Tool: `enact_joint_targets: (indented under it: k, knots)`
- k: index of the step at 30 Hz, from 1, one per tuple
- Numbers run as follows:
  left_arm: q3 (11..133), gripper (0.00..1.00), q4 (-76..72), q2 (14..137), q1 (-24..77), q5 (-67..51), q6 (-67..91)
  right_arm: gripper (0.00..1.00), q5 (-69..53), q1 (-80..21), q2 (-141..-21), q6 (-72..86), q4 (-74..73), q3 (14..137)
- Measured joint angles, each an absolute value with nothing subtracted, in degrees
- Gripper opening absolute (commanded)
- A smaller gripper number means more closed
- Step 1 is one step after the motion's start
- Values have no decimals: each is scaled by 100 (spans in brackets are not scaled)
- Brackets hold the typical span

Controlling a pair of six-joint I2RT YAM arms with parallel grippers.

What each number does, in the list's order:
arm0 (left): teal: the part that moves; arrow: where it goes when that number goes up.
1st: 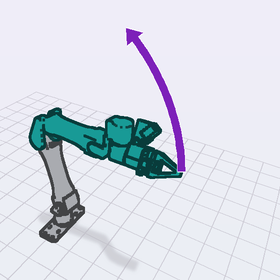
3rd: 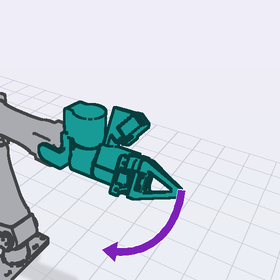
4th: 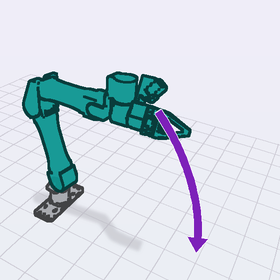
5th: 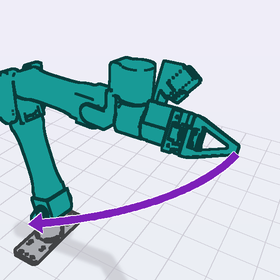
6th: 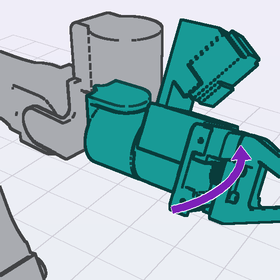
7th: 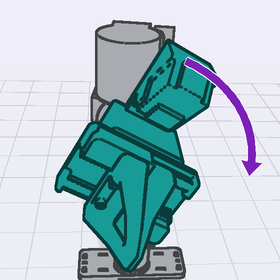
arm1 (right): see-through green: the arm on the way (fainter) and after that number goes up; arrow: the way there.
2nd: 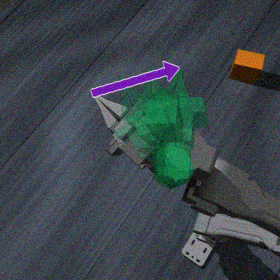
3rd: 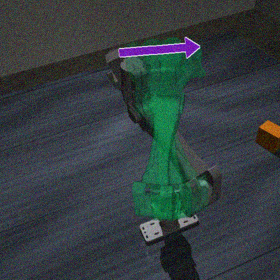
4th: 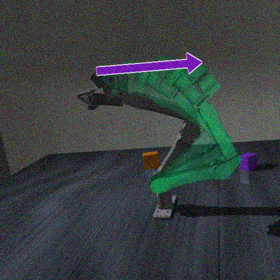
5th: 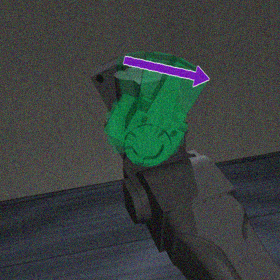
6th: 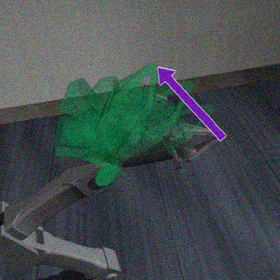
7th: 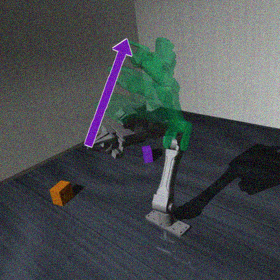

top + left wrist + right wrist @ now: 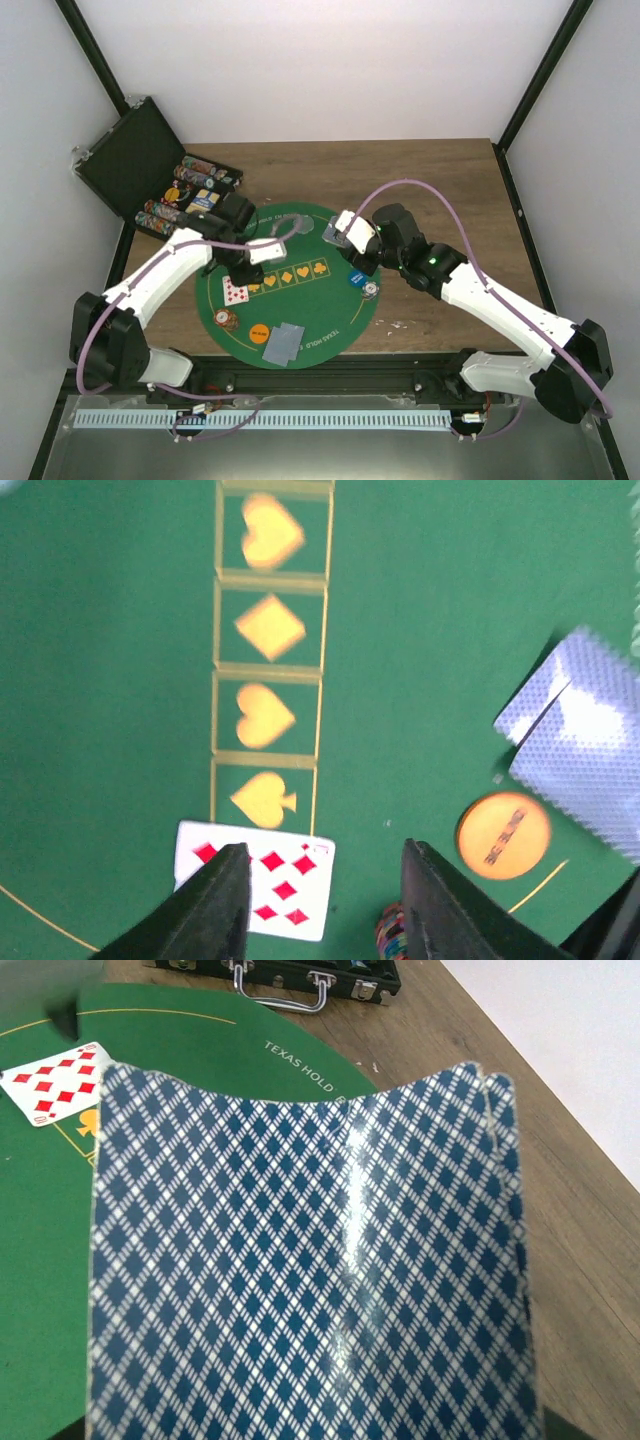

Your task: Distribute texas hold em gaming equipment

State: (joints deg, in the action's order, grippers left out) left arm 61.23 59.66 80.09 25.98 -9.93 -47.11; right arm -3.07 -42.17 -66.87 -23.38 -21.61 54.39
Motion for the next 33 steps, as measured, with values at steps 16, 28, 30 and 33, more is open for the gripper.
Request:
enact_joint_targets:
  k: [16, 28, 30, 33]
  knots:
    - [7380, 82, 5122, 7983, 1656, -5365, -639, 49, -733, -4644, -7043, -2355, -1885, 5588]
    - [6681, 50, 4016, 7966, 1935, -5660, 681, 49, -792, -5098, -7618, -2349, -1675, 5898]
    - [6672, 40, 3986, 7966, 1979, -5599, 674, 49, -790, -5116, -7640, -2349, -1653, 5931]
    - [6685, 37, 3997, 7964, 2003, -5516, 635, 49, -744, -5113, -7640, -2349, -1649, 5933]
